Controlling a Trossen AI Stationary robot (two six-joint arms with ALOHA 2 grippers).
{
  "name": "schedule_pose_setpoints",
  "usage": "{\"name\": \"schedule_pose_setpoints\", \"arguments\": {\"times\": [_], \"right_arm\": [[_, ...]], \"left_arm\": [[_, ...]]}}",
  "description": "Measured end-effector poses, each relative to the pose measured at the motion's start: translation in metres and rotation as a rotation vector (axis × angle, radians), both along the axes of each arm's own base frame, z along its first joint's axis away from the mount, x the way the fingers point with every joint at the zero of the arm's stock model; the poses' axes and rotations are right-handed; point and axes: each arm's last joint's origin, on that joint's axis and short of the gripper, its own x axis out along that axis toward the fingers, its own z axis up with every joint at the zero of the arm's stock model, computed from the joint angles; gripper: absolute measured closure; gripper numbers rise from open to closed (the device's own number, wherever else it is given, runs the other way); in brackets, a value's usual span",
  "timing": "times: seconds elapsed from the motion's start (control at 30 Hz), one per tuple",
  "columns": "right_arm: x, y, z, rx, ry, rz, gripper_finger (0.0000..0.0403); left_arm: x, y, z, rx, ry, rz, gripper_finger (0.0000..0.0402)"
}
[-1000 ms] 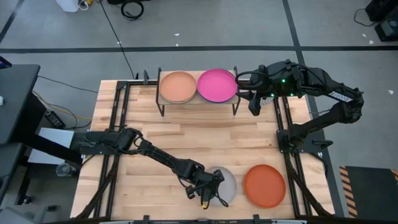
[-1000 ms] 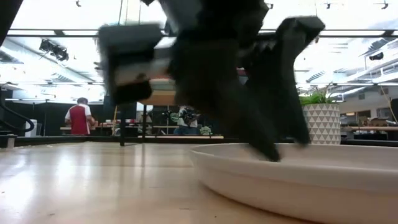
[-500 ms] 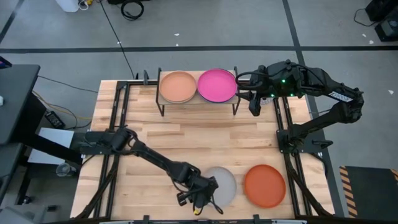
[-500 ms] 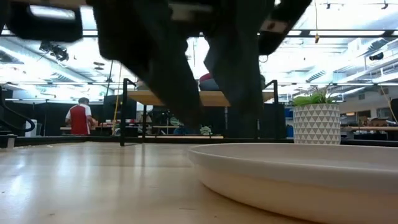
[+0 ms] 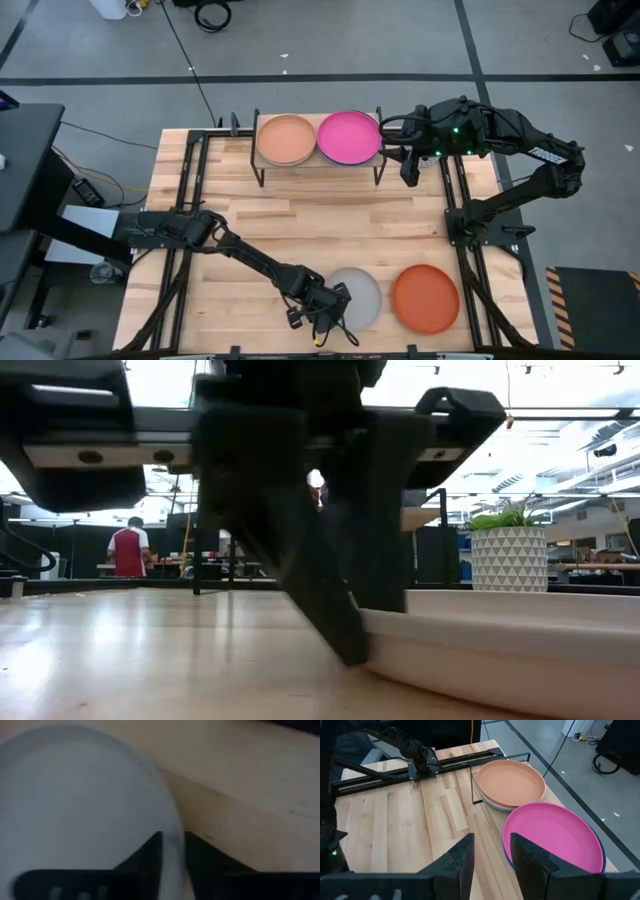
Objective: Place and stack plates onto a shelf
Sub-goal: Stack the gray plate on top of the brown plate on the shelf
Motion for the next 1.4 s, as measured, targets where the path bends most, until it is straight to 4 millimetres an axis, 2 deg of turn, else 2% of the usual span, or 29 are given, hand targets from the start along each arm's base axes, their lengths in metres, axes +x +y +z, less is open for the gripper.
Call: {"name": "schedule_pose_setpoints", "arguments": {"times": [0.07,0.1,0.23,0.4,0.57,0.9,1.17,1.27,1.4], "right_arm": [[0.0,0.0,0.0,0.0,0.0,0.0,0.0271],[0.0,0.0,0.0,0.0,0.0,0.001,0.0271],[0.0,0.001,0.0,0.015,-0.001,0.025,0.0271],[-0.003,0.002,0.002,0.024,-0.013,0.036,0.0271],[-0.011,0.002,0.006,0.013,-0.038,0.03,0.0271],[-0.018,0.002,0.01,-0.02,-0.054,0.024,0.0271],[-0.017,0.001,0.012,-0.035,-0.08,-0.003,0.0271],[-0.017,0.0,0.013,-0.044,-0.087,-0.026,0.0271],[-0.018,0.0,0.013,-0.046,-0.087,-0.053,0.0271]], "left_arm": [[0.0,0.002,0.0,0.0,0.005,0.006,0.0372],[0.0,0.003,0.002,0.001,0.008,0.008,0.0383],[-0.004,0.011,0.019,0.005,0.029,0.034,0.0388],[-0.017,0.029,0.065,-0.023,0.042,0.113,0.0388],[-0.033,0.053,0.113,-0.034,0.014,0.274,0.0388],[-0.07,0.13,0.185,0.095,-0.066,0.58,0.0388],[-0.092,0.209,0.207,0.185,-0.024,0.781,0.0388],[-0.096,0.232,0.217,0.189,-0.044,0.827,0.0388],[-0.103,0.26,0.24,0.197,-0.097,0.864,0.0388]]}}
